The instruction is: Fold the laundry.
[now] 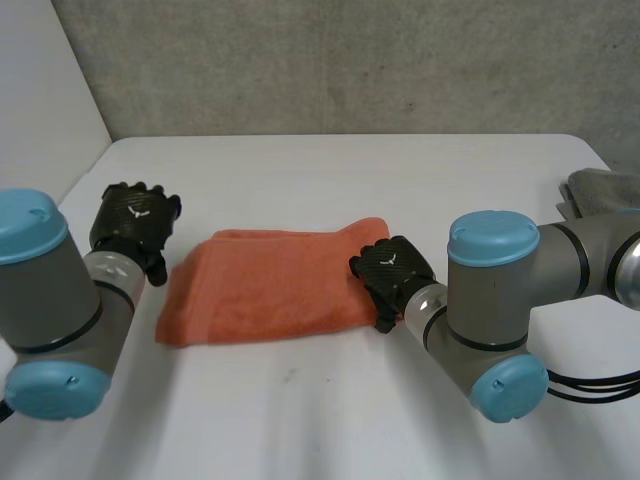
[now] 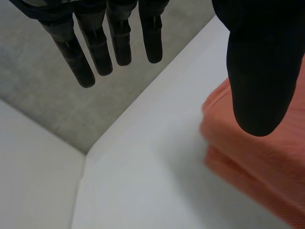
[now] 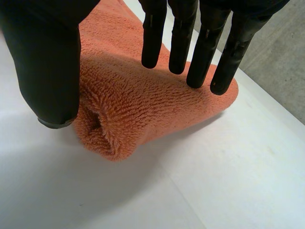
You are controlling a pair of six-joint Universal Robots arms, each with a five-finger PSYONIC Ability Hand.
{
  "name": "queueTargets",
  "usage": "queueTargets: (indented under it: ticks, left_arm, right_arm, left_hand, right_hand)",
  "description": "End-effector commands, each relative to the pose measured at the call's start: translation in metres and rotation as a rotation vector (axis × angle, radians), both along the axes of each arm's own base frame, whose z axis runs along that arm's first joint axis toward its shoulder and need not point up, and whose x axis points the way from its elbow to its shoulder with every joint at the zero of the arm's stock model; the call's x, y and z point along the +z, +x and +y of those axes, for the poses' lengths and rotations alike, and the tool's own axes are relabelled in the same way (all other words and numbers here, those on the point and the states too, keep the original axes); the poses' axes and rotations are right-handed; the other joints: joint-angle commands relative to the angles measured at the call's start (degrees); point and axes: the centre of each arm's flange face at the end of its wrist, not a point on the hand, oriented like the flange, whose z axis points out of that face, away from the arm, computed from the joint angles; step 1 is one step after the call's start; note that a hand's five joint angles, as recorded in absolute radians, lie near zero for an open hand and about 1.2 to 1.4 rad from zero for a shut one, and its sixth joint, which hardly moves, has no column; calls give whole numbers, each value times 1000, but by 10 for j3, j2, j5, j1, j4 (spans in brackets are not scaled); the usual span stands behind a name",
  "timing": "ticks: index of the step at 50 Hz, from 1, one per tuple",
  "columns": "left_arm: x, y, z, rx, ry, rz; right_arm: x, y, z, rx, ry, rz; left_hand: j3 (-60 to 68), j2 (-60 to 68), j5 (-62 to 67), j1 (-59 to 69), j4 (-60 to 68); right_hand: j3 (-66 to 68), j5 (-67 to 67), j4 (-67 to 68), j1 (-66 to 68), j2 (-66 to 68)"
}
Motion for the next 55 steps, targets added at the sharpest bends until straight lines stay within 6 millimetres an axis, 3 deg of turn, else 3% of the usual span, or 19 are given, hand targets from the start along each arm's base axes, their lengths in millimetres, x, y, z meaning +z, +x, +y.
queueTargets:
  ticks: [1, 8, 26, 28, 32, 34, 38, 42, 43, 47, 51, 54, 55]
  left_arm:
    - [-16, 0, 30, -116, 141, -31]
    - [-35, 5, 44, -114, 264, -62]
    - [-71, 0, 16, -98, 242, -62]
    - [-74, 0, 16, -99, 248, -65]
    - [-75, -2, 12, -99, 243, -64]
    - [-74, -4, 7, -98, 235, -65]
    - [-62, -11, -11, -104, 157, -87]
    - [-21, -28, -37, -115, -23, -121]
    - [1, -39, -46, -115, -118, -110]
    - [44, -63, -53, -124, -319, -37]
    - [64, -74, -40, -142, -437, 26]
    - [56, -73, -30, -154, -427, 30]
    - [43, -69, -27, -153, -389, 15]
  right_arm:
    - [0, 0, -1, -2, 0, 0]
    - [1, 0, -1, -2, -2, -2]
    - [-2, -3, 0, -6, 7, 4]
    - [-2, -3, -1, -9, 6, 5]
    - [-1, -3, -2, -11, 5, 4]
    - [-1, -3, -2, -11, 4, 3]
    - [0, -4, -3, -14, 1, 2]
    - [3, -4, -4, -18, -5, -2]
    - [4, -4, -4, -21, -7, -2]
    - [6, -6, -5, -42, -15, -1]
    - [7, -6, -7, -53, -27, -11]
    - [8, -5, -8, -55, -31, -21]
    - [9, -5, -8, -54, -32, -22]
  left_hand:
    - [86, 88, 95, 78, 90]
    - [96, 98, 105, 88, 101]
    - [175, 177, 184, 167, 180]
    - [234, 236, 243, 226, 238]
    - [551, 553, 560, 544, 556]
    - [592, 594, 601, 584, 597]
    - [592, 594, 601, 584, 597]
    - [592, 594, 601, 584, 597]
    - [592, 594, 601, 584, 597]
    - [592, 594, 601, 584, 597]
    - [592, 594, 601, 584, 597]
    - [592, 594, 601, 584, 597]
    - [592, 594, 601, 584, 597]
  right_hand:
    - [51, 63, 52, 97, 53]
    - [51, 63, 52, 97, 53]
    - [54, 66, 56, 100, 56]
    - [54, 66, 56, 100, 56]
    - [56, 68, 57, 102, 58]
    - [58, 70, 59, 104, 60]
    - [61, 73, 62, 107, 63]
    - [61, 73, 62, 107, 63]
    - [61, 73, 62, 107, 63]
    - [61, 73, 62, 107, 63]
    - [58, 70, 59, 104, 60]
    - [58, 70, 59, 104, 60]
    - [58, 70, 59, 104, 60]
